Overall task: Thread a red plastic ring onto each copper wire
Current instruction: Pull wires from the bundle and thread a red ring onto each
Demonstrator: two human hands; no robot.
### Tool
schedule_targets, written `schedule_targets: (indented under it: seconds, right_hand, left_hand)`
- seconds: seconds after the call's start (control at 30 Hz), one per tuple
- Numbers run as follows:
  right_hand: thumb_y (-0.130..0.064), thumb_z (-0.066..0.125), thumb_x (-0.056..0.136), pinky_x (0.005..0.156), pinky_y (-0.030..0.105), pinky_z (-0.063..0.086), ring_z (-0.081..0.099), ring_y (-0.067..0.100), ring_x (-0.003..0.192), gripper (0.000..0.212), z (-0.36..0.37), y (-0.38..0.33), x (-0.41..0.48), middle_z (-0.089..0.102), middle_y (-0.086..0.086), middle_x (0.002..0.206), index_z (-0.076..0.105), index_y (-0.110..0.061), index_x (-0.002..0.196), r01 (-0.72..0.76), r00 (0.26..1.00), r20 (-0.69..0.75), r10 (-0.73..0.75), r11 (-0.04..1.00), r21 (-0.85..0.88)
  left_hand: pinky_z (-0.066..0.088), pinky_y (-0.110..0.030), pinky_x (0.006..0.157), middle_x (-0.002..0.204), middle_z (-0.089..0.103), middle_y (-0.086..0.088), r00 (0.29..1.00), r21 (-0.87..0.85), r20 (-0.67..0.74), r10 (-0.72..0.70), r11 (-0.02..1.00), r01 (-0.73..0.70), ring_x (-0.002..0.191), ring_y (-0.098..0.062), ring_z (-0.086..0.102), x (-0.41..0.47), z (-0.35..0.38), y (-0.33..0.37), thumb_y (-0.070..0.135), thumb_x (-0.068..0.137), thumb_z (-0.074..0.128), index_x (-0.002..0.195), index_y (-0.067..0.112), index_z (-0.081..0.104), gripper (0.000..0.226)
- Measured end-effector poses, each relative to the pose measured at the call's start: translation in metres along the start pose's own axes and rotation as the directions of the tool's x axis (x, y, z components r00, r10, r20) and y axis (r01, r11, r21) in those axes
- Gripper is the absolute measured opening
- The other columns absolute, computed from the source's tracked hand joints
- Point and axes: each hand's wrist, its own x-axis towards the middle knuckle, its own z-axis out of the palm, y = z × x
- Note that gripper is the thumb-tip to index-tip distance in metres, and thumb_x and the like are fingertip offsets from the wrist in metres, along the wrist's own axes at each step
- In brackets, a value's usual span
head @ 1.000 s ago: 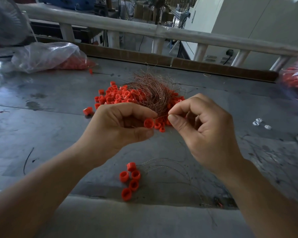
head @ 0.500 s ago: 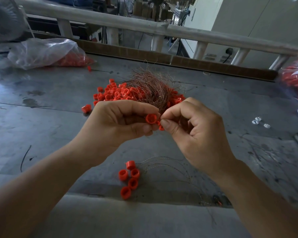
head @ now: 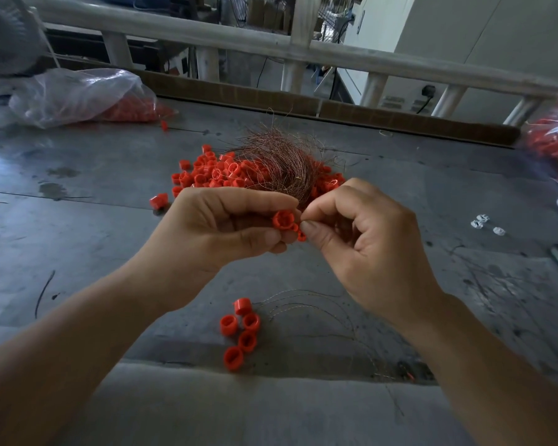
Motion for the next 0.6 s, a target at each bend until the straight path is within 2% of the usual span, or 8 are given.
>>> schedule_targets:
  seconds: [0.07,0.17,0.3,0.43,0.57,0.6]
  right_hand:
    - [-0.009,0.065,0.076,0.056,0.008,0.037,0.046,0.001,0.060,0.002,0.0005,0.0001,0.0000,0.050,-0.008,0.070,0.065,-0.010,0.074,-0.006,1.000,0.002,0.006,1.000,-0.004]
    - [-0.009,0.065,0.076,0.057,0.007,0.036,0.045,-0.002,0.061,0.001,0.0006,0.0006,-0.0001,0.050,-0.009,0.070,0.065,-0.009,0.074,-0.015,1.000,0.002,0.015,1.000,-0.010]
    - [-0.010,0.065,0.076,0.057,0.008,0.036,0.044,-0.002,0.061,0.002,-0.0005,0.0002,-0.0004,0.049,-0.011,0.070,0.064,-0.010,0.074,-0.021,1.000,0.010,0.021,1.000,-0.013]
    - [-0.011,0.065,0.076,0.057,0.008,0.037,0.047,0.002,0.060,0.002,-0.0008,-0.0006,-0.0005,0.051,-0.009,0.069,0.065,-0.011,0.075,-0.032,0.999,0.021,0.032,0.999,0.002]
    - [-0.011,0.061,0.076,0.058,0.008,0.038,0.054,0.002,0.067,0.012,-0.0026,-0.0022,-0.0004,0.057,-0.012,0.073,0.065,-0.022,0.077,-0.123,0.992,0.058,0.115,0.982,0.146]
    - [-0.011,0.060,0.076,0.058,0.009,0.039,0.055,0.001,0.067,0.014,-0.0031,-0.0024,0.0002,0.059,-0.012,0.073,0.063,-0.025,0.077,-0.166,0.985,0.078,0.153,0.965,0.204]
  left_hand:
    - [0.053,-0.020,0.070,0.088,0.074,-0.003,1.000,0.008,-0.005,-0.006,1.000,0.006,0.083,-0.017,0.070,0.0003,-0.0004,0.0000,0.009,0.055,0.079,0.096,0.021,0.073,0.044]
    - [0.053,-0.020,0.070,0.089,0.074,-0.003,1.000,0.010,-0.003,-0.003,1.000,0.003,0.083,-0.017,0.070,0.0007,0.0001,0.0002,0.008,0.056,0.078,0.097,0.021,0.072,0.043]
    - [0.054,-0.020,0.069,0.088,0.074,-0.002,0.999,0.011,-0.033,-0.013,1.000,0.013,0.083,-0.017,0.070,0.0004,0.0015,0.0001,0.017,0.062,0.066,0.097,0.022,0.072,0.036]
    - [0.054,-0.020,0.069,0.089,0.074,-0.002,0.999,0.016,-0.052,-0.009,1.000,0.010,0.082,-0.017,0.070,-0.0011,0.0019,0.0012,0.017,0.062,0.066,0.098,0.019,0.070,0.036]
    - [0.054,-0.019,0.066,0.084,0.074,-0.004,0.998,-0.024,-0.059,-0.024,0.999,0.023,0.077,-0.014,0.070,0.0006,0.0034,0.0012,0.003,0.054,0.076,0.090,0.021,0.074,0.040]
    - [0.054,-0.019,0.065,0.083,0.074,-0.004,0.997,-0.047,-0.066,-0.030,0.999,0.027,0.075,-0.014,0.070,0.0010,0.0039,0.0011,0.005,0.051,0.077,0.087,0.021,0.075,0.039]
